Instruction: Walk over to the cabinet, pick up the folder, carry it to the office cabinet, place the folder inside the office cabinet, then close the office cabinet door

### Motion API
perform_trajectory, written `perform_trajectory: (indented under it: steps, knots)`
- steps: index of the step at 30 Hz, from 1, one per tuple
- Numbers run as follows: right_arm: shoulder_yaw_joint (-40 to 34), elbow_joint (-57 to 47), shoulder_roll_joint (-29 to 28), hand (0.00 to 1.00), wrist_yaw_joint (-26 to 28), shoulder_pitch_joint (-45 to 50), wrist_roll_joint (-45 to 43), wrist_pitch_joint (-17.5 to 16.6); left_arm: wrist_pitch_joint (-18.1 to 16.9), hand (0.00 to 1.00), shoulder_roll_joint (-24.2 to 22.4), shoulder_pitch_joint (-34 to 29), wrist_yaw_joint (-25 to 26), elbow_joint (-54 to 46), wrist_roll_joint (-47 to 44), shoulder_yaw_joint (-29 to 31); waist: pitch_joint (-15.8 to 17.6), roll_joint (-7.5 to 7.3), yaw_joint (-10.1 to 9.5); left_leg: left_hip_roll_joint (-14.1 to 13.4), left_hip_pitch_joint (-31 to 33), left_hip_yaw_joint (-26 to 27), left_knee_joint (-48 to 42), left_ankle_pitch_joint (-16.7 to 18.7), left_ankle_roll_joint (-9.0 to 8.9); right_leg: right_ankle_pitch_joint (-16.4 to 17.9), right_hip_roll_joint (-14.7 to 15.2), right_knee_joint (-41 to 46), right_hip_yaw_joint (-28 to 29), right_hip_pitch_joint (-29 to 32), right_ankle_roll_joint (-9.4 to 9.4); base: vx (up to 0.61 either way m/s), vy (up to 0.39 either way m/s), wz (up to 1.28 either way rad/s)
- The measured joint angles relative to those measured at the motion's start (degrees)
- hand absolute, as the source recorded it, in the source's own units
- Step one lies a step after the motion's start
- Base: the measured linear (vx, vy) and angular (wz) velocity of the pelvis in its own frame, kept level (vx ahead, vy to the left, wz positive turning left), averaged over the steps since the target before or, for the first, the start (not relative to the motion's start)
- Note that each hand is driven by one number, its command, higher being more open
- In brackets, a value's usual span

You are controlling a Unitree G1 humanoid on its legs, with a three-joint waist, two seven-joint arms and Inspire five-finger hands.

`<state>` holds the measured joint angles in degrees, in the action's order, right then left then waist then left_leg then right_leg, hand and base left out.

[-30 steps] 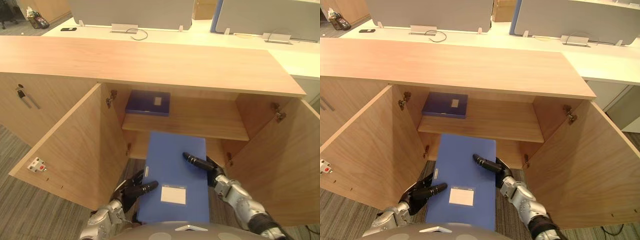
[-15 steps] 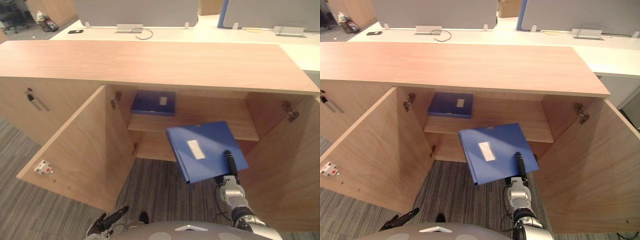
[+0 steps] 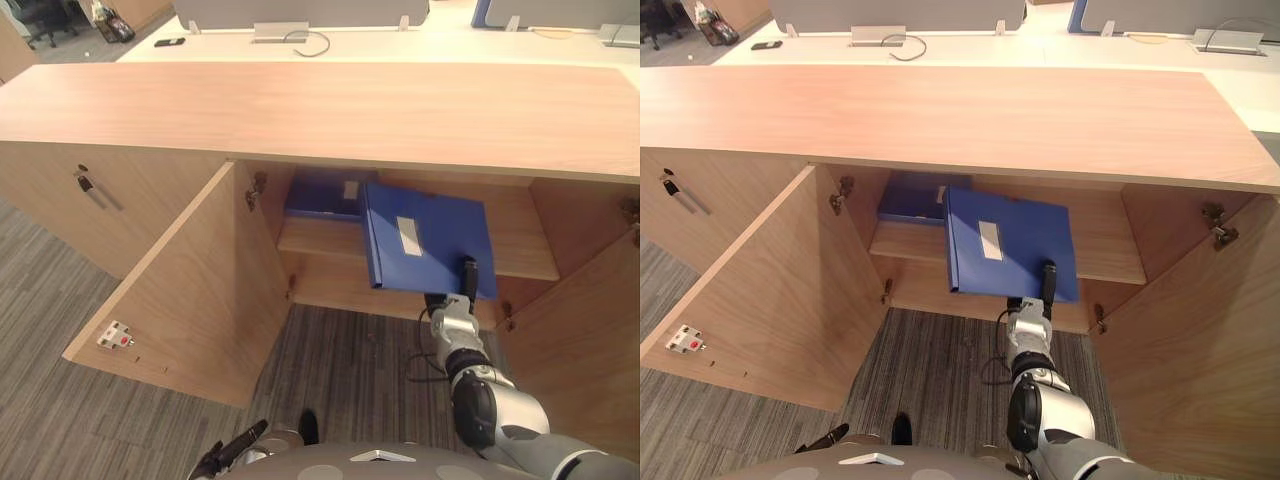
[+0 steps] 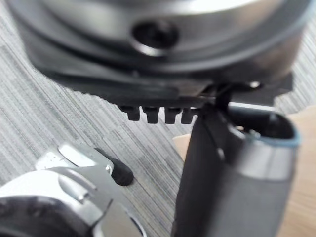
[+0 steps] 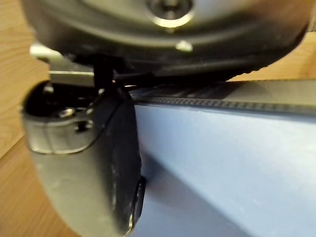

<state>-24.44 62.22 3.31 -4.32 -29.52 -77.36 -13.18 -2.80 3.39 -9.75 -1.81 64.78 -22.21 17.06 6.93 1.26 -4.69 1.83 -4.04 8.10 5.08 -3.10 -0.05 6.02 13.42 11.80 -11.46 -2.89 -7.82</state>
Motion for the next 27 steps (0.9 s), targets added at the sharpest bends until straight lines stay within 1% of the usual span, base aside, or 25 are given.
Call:
perform_trajectory:
  steps: [1,2,4,7,9,10,11,12,13,14,15,17,18,19,20,21,22,23,24,25,27]
  knots:
    - [-0.13,0.0,0.17,0.0,-0.09,-0.22,0.0,-0.08,-0.01,1.0,0.05,0.23,0.04,0.0,-0.09,-0.48,0.42,0.21,-0.03,-0.21,-0.49,-0.03,-0.07,0.06,0.04,-0.42,-0.16,0.57,-0.17,-0.3,0.22,0.1,0.04,0.06]
    - [-0.29,-0.01,0.37,0.0,-0.16,-0.39,0.01,-0.2,-0.11,1.0,0.06,0.35,0.03,-0.1,-0.09,-0.65,0.84,0.63,0.06,-0.64,-1.16,-0.27,-0.06,0.17,0.09,-1.39,-0.53,1.43,-0.63,-0.42,0.83,0.08,0.047,0.07]
    - [-0.35,-0.01,0.39,0.0,-0.21,-0.71,0.03,-0.76,-0.42,1.0,0.16,0.39,0.06,-0.24,-0.09,-0.66,1.05,0.44,0.17,-0.79,-1.45,-0.31,0.08,0.81,0.13,-2.35,-0.65,1.48,-0.9,-0.55,1.08,0.08,0.049,0.04]
    - [-0.52,-0.01,0.39,0.0,-0.54,-0.78,0.08,-1.12,-0.52,1.0,0.21,0.37,0.28,-0.29,-0.07,-1.15,1.24,0.56,0.16,-0.75,-1.41,-0.32,0.09,1.9,-0.04,-2.69,-0.67,1.12,-1.21,-0.56,1.58,0.07,0.024,-0.01]
    - [-0.7,-0.01,0.39,0.0,-1.08,-0.8,0.13,-1.11,-0.5,1.0,0.31,0.36,0.42,-0.38,-0.07,-1.98,1.52,1.04,0.26,-0.91,-1.31,-0.57,-0.08,2.75,-0.32,-2.64,-0.72,1.09,-2.73,-0.61,1.67,0.1,-0.013,0.04]
    - [-1.01,-0.01,0.4,0.0,-1.15,-0.8,0.12,-1.12,-0.49,1.0,0.36,0.36,0.48,-0.73,-0.1,-2.43,1.71,1.38,0.36,-1.21,-0.92,-0.94,-0.56,3.61,0.13,-2.31,-0.92,1.09,-3.74,-0.62,2.22,0.1,-0.039,0.14]
    - [-1.19,-0.01,0.41,0.0,-1.17,-0.8,0.12,-1.12,-0.47,1.0,0.48,0.45,0.56,-1.1,-0.14,-2.67,1.74,1.42,0.64,-1.39,0.41,-1.48,-2.56,4.61,-0.02,-1.99,-0.98,1.08,-4.45,-0.53,2.77,0.11,-0.078,0.31]
    - [-2.08,0.0,0.48,0.0,-1.26,-0.95,0.16,-1.14,-0.46,1.0,0.53,0.66,0.66,-1.87,-0.18,-2.73,1.8,1.52,1.34,-1.92,4.17,-2.5,-8.65,7.42,0.11,-1.78,-1.19,1.0,-5.71,-0.52,3.38,0.13,-0.101,0.44]
    - [-2.88,0.02,0.86,0.0,-1.67,-1.53,0.13,-1.31,-0.47,1.0,0.39,0.98,0.8,-2.49,-0.23,-2.76,2.28,2.37,1.69,-2.98,8.27,-3.06,-17.26,10.89,-0.14,-1.8,-2.03,0.74,-6.29,-1.3,3.68,0.17,-0.106,0.47]
    - [-3.87,0.03,1.79,0.0,-2.55,-2.09,0.11,-1.34,-0.37,1.0,0.32,1.16,0.73,-2.75,-0.21,-2.87,2.5,3.59,1.76,-4.73,11.42,-2.91,-24.37,13.5,0.29,-1.78,-3.39,0.1,-7.11,-2.43,3.66,0.16,-0.076,0.3]
    - [-4.35,0.06,2.29,0.0,-3.09,-2.38,0.11,-1.35,-0.4,1.0,0.4,1.08,0.8,-3.09,-0.21,-2.89,2.53,3.75,1.68,-5.35,12.11,-2.33,-26.46,13.89,0.62,-1.78,-3.71,0.0,-7.52,-2.84,3.65,0.15,-0.057,0.26]
    - [-4.78,0.09,4.72,0.0,-3.5,-2.82,0.26,-2.44,-0.49,1.0,0.42,1.13,0.9,-3.69,-0.19,-3.01,2.89,4.26,1.43,-6.73,12.46,-0.16,-31.01,14.02,0.61,-1.94,-3.78,0.99,-8.23,-4.89,3.37,0.14,-0.035,0.31]
    - [-5.01,0.06,5.18,0.0,-3.5,-3.07,0.25,-2.66,-0.5,1.0,0.37,1.13,0.76,-3.74,-0.19,-3.01,3.22,4.33,1.31,-7.11,13.24,0.11,-34.06,13.8,0.46,-2.13,-3.63,1.23,-8.31,-5.33,3.06,0.15,0.028,0.24]
    - [-5.6,-0.14,5.54,0.0,-3.49,-3.55,0.29,-2.89,-0.56,1.0,0.33,1.16,0.66,-3.86,-0.15,-2.95,3.97,4.03,0.85,-7.47,16.76,1.09,-41.45,12.61,1.02,-2.29,-3.17,0.74,-7.97,-6.92,2.77,0.13,0.056,0.02]
    - [-5.8,-0.94,5.92,0.0,-3.43,-4.39,0.42,-3.77,-0.82,1.0,-0.74,1.13,0.26,-3.93,-0.32,-1.34,4.18,3.64,0.14,-5.62,19.14,1.76,-36.84,17.04,0.75,-1.87,-1.44,0.1,-7.17,-7.61,2.15,0.13,0.063,-0.02]
    - [-6.05,-1.2,7.06,0.0,-3.44,-5.0,0.42,-3.79,-0.77,1.0,-1.26,1.1,0.23,-3.93,-0.26,-1.6,3.91,4.74,0.33,-5.41,19.23,1.1,-31.36,13.95,1.17,-1.81,-1.53,0.12,-7.28,-7.43,2.05,0.14,0.093,-0.29]
    - [-6.47,-1.58,8.48,0.0,-3.5,-6.43,0.4,-3.3,-0.81,1.0,-2.1,0.77,0.06,-3.97,-0.18,-1.85,3.84,6.84,-0.31,-6.08,19.23,0.72,-26.93,7.04,1.13,0.18,-1.75,0.64,-6.98,-7.48,-0.91,0.17,0.095,-0.34]
    - [-6.53,-3.04,8.32,0.0,-3.48,-7.22,0.41,-3.45,-0.98,1.0,-2.04,1.11,0.24,-4.04,-0.18,-1.59,4.46,5.49,-1.03,-4.0,19.48,1.97,-27.3,7.45,1.33,2.71,0.61,1.09,-7.39,-6.92,-1.67,0.14,0.083,-0.38]
    - [-6.71,-3.62,8.34,0.0,-3.49,-7.64,0.44,-3.42,-1.15,1.0,-2.11,1.36,0.28,-4.03,-0.18,-1.59,4.75,5.4,-1.07,-3.67,19.77,2.08,-27.74,7.78,1.79,3.03,1.13,0.98,-7.23,-6.49,-1.87,0.1,0.036,-0.24]
    - [-7.06,-3.92,8.31,0.0,-3.53,-7.95,0.4,-3.42,-1.18,1.0,-2.23,1.5,0.32,-4.23,-0.18,-1.59,4.81,5.38,-1.54,-3.43,19.95,2.7,-28.29,8.33,2.26,3.19,1.64,1.01,-6.75,-6.12,-2.03,0.07,0.028,-0.17]
    - [-7.29,-5.0,6.46,0.0,-4.13,-7.93,0.34,-3.43,-1.17,1.0,-2.45,0.43,0.55,-4.51,-0.19,-1.41,4.82,5.42,-1.76,-3.85,18.82,3.85,-29.55,9.74,2.67,3.16,2.04,2.2,-5.38,-6.35,-2.0,0.1,0.042,-0.29]
